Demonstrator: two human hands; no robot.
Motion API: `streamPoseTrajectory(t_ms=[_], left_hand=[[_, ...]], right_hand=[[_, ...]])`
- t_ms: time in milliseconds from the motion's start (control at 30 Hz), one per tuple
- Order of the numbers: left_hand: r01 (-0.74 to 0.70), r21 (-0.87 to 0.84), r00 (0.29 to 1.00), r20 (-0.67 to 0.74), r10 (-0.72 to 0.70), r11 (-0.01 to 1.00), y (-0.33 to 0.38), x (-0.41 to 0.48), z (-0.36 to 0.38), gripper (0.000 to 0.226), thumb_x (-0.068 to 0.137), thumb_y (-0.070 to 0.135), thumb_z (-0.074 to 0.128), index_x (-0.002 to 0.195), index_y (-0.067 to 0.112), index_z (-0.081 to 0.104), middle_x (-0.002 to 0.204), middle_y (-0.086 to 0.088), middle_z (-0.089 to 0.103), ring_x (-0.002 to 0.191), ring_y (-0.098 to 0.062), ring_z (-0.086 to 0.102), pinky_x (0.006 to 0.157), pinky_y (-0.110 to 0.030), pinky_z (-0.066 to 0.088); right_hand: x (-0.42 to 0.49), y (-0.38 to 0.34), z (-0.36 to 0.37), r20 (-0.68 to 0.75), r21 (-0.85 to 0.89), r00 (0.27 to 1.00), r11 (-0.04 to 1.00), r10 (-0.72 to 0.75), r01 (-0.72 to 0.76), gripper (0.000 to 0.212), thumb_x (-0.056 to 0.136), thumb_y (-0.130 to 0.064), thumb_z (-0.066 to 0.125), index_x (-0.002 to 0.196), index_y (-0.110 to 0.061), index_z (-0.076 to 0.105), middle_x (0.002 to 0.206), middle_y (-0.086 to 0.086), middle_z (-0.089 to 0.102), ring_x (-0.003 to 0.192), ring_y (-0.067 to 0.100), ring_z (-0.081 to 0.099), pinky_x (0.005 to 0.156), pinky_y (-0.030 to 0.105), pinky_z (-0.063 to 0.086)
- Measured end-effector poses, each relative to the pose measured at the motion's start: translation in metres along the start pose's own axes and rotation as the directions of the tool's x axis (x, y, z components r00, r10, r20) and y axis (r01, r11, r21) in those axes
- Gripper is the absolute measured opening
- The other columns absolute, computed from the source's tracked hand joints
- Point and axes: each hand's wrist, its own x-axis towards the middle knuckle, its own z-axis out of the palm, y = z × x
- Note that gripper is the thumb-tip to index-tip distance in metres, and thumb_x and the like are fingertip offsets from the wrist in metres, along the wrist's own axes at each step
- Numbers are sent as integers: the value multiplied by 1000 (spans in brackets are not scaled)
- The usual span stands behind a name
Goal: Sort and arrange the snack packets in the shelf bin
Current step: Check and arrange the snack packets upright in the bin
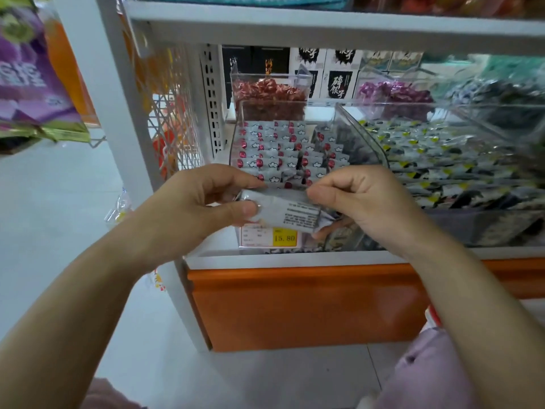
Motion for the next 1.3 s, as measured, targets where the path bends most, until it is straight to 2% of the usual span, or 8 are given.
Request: streamPoseTrajectory(t_ms=[167, 300, 467, 600, 700, 867, 1033, 1300], left_hand=[[-40, -18, 999, -35, 39, 999, 4, 0, 4, 31, 71, 33, 60, 102, 32, 68, 104, -23, 63, 96, -28, 63, 88, -43, 53], [-38, -124, 994, -109, 25, 992, 1, 1, 7, 20, 86, 14, 56, 101, 21, 68, 93, 1, 74, 88, -9, 69, 74, -15, 53], [-40, -247, 952, -304, -39, 968, 1, 4, 11, 17, 91, 14, 52, 88, 19, 68, 81, 2, 73, 77, -12, 70, 63, -12, 53], [-71, -57, 927, -373, 45, 996, -1, 3, 11, 18, 93, 26, 49, 92, 26, 67, 77, 6, 71, 71, -2, 65, 55, -14, 51], [-28, 292, 918, -370, 140, 956, -12, 6, 2, 35, 91, 37, 49, 122, 25, 59, 113, 13, 61, 93, 2, 56, 72, -14, 43], [-96, 278, 965, -210, 158, 956, -22, 9, 4, 37, 98, 31, 38, 134, 27, 45, 132, 24, 44, 109, 24, 33, 76, 12, 22], [-87, 13, 981, -176, 88, 996, -28, 10, 4, 39, 89, 50, 29, 127, 48, 39, 112, 42, 44, 96, 36, 36, 86, 0, 32], [-39, -176, 989, -149, 13, 984, -36, 20, 5, 29, 97, 47, 25, 122, 52, 39, 124, 28, 50, 119, 6, 45, 92, -27, 44]], right_hand=[[1, 5, -3, -29, 111, 1000, 994, -9, 12, 11, 77, -17, 61, 74, -11, 69, 67, 0, 72, 63, 15, 70, 48, 23, 55], [2, 12, 2, -60, 175, 998, 984, -30, 40, 21, 76, -29, 60, 86, -14, 71, 83, 13, 72, 77, 27, 70, 59, 30, 59], [2, 10, 12, -91, 38, 982, 984, -168, 172, 41, 74, -34, 72, 113, -32, 61, 84, -14, 70, 86, 13, 70, 81, 27, 56], [9, 11, 18, -290, 126, 945, 973, -151, 194, 28, 77, -20, 69, 105, -19, 61, 84, -5, 69, 79, 14, 70, 64, 24, 56], [17, 9, 11, -376, 73, 918, 983, -127, 166, 14, 82, -14, 68, 94, -17, 59, 87, 0, 70, 77, 12, 69, 62, 23, 55], [33, 4, 21, -210, -353, 942, 919, -262, 177, 20, 81, -20, 70, 98, -20, 59, 88, -17, 62, 78, -11, 59, 66, 6, 46], [48, 2, 40, -42, -653, 951, 729, -308, 207, 35, 75, -32, 74, 106, -18, 62, 82, -24, 41, 73, -11, 42, 69, -4, 30], [54, 17, 55, 209, -870, 939, 388, -272, 306, 27, 91, -38, 52, 87, -19, 70, 83, -9, 60, 83, 9, 29, 67, 29, 16]])
